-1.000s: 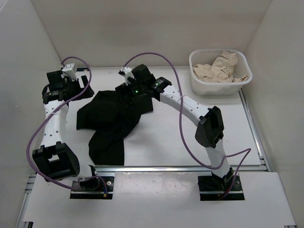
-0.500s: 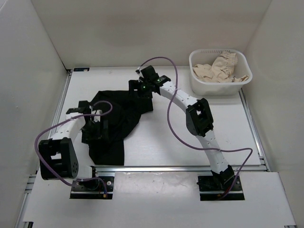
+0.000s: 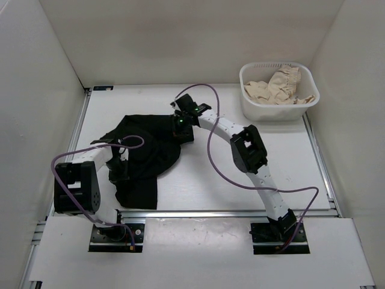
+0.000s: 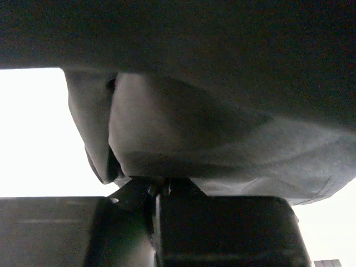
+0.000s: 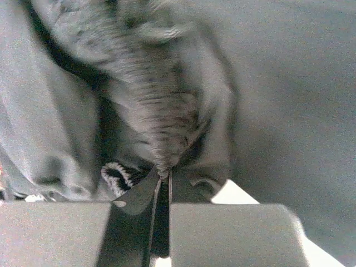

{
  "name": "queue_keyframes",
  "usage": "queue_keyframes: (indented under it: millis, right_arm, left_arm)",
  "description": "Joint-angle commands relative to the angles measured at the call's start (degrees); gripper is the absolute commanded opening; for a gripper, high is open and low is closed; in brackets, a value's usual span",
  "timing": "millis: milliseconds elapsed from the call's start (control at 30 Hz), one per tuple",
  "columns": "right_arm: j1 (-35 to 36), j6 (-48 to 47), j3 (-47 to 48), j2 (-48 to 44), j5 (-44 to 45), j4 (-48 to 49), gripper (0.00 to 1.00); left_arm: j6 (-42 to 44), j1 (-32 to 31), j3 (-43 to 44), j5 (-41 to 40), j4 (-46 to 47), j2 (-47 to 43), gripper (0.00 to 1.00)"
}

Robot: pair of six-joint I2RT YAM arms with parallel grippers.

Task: Fold and stack the trousers
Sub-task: Flatten the trousers out

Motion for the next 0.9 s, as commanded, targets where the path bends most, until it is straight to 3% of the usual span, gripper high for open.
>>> queue_keyframes:
  millis: [0, 100, 233, 400, 433, 533, 567, 600, 667, 867]
  right_arm:
    - [-7.6, 1.6, -10.2, -10.9, 3.2, -1.4, 0.0]
    - [-14.5, 3.3, -23.6, -27.5, 11.8, 0.1, 0.0]
    - [-19.9, -0.3, -31.8, -36.9, 19.0, -6.1, 0.0]
    - [-23.2, -1.6, -39.5, -43.8, 27.3, -13.1, 0.02]
    - [-23.9, -0.6, -42.7, -44.9, 28.0, -13.1, 0.06]
    - [-27.5, 0.8, -45.7, -47.0, 28.6, -12.6, 0.47]
    - [-27.5, 0.8, -45.7, -47.0, 29.4, -12.6, 0.7]
    - [-27.5, 0.8, -45.0, -47.6, 30.1, -14.4, 0.78]
    - [-27.5, 0.8, -42.9, -47.6, 32.6, -16.2, 0.83]
    - [-27.0, 5.2, -44.8, -51.2, 34.3, -18.0, 0.85]
  left_arm:
    - [0.0, 1.6, 4.9, -2.7, 3.7, 1.0, 0.14]
    - [0.0, 6.0, 14.6, -5.2, 4.8, 0.4, 0.14]
    - [0.0, 7.9, 24.5, -10.9, 4.8, 2.5, 0.14]
    - [0.0, 5.7, 26.6, -17.4, 4.8, 3.6, 0.14]
    - [0.0, 5.0, 25.8, -18.0, 4.8, 3.6, 0.14]
    - [0.0, 2.1, 20.6, -18.0, 4.3, 2.2, 0.14]
    - [0.0, 1.5, 19.4, -18.7, 4.3, 2.2, 0.14]
    - [0.0, 1.0, 18.6, -19.5, 4.3, 2.2, 0.14]
    - [0.0, 1.0, 18.0, -19.5, 3.7, 1.7, 0.14]
    - [0.0, 1.5, 18.0, -20.1, 2.6, -0.5, 0.14]
